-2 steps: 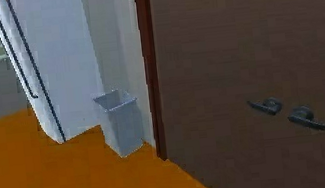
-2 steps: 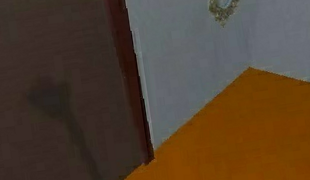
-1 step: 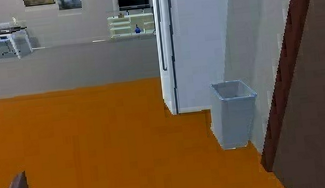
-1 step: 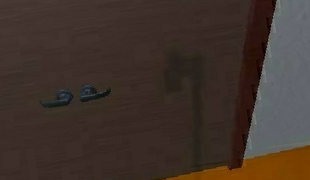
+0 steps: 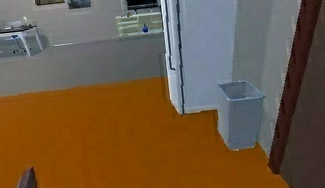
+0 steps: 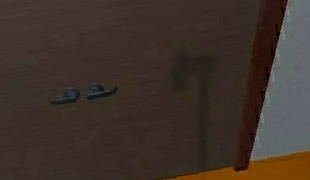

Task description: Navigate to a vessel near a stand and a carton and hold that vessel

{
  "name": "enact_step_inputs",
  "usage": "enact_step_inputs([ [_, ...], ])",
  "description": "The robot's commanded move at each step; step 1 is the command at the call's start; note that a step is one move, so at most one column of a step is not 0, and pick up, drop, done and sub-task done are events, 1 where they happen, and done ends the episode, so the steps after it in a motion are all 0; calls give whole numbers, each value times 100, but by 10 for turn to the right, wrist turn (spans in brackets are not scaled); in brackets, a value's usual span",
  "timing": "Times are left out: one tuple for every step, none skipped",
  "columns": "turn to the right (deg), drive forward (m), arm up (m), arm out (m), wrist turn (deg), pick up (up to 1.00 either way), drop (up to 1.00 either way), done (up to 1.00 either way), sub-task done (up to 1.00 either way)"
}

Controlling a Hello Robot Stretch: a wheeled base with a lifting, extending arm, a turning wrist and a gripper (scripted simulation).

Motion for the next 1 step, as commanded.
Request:
enact_step_inputs([
  [0, 75, 0, 0, 0, 0, 0, 0, 0],
])
